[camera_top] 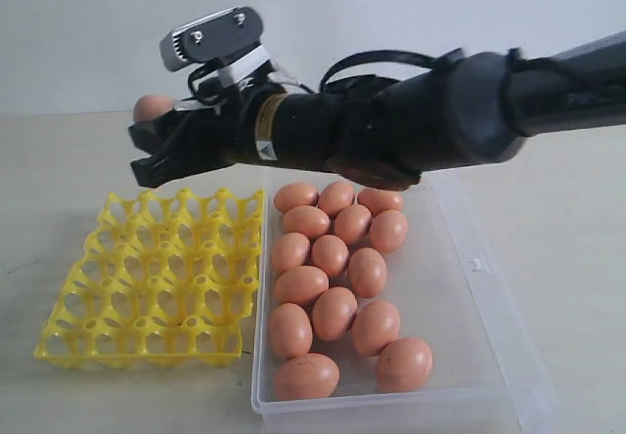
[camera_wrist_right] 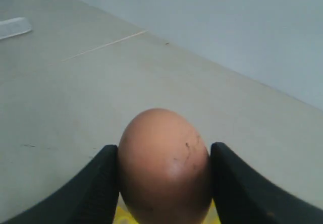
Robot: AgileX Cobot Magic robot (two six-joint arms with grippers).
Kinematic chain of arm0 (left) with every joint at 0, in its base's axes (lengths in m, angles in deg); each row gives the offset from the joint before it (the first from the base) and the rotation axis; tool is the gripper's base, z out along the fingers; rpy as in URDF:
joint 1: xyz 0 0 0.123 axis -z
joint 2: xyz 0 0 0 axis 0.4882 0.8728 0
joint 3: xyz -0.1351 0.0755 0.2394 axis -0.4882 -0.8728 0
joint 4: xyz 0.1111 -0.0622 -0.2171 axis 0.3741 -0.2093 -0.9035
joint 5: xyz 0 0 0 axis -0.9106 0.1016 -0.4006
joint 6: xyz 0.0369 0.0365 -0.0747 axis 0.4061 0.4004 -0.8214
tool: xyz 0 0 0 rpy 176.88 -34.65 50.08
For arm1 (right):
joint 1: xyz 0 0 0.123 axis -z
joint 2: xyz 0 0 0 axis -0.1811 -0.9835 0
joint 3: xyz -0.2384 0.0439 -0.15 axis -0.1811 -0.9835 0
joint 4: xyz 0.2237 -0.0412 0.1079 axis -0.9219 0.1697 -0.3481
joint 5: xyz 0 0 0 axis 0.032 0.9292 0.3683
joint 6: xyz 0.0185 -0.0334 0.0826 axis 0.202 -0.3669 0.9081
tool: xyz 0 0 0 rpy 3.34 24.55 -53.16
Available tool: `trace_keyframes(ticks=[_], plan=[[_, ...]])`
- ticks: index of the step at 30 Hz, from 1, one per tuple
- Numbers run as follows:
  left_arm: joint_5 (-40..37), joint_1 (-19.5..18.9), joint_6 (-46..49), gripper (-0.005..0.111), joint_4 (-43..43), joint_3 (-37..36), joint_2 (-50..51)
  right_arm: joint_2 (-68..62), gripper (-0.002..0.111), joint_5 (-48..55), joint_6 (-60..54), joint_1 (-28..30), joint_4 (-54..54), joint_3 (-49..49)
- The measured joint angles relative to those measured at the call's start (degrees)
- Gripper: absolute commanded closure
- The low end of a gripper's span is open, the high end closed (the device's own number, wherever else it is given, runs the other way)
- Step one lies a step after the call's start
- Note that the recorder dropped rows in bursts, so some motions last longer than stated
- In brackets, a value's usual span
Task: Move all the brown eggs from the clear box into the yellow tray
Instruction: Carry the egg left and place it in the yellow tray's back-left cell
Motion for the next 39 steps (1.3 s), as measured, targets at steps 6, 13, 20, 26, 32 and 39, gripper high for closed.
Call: trace_keyframes(ticks=[6, 13, 20, 26, 32, 39], plan=[[0.0, 0.0, 0.0, 0.107, 0.0, 0.0, 0.0, -15.44, 0.108, -3.5, 16.64, -0.28, 9.94, 16.63], [0.0, 0.0, 0.0, 0.107, 0.0, 0.0, 0.0, -24.61, 0.108, -5.08, 24.78, -1.36, 15.22, 28.49], [0.0, 0.0, 0.0, 0.107, 0.0, 0.0, 0.0, -30.72, 0.108, -3.58, 27.14, -1.36, 16.69, 34.34], [0.0, 0.0, 0.0, 0.107, 0.0, 0.0, 0.0, -32.54, 0.108, -1.77, 27.65, -1.36, 16.69, 36.63], [0.0, 0.0, 0.0, 0.107, 0.0, 0.0, 0.0, -33.9, 0.081, -1.02, 27.78, -1.36, 16.91, 37.79], [0.0, 0.0, 0.0, 0.107, 0.0, 0.0, 0.0, -33.9, 0.046, -0.88, 27.56, -1.36, 16.91, 38.02]])
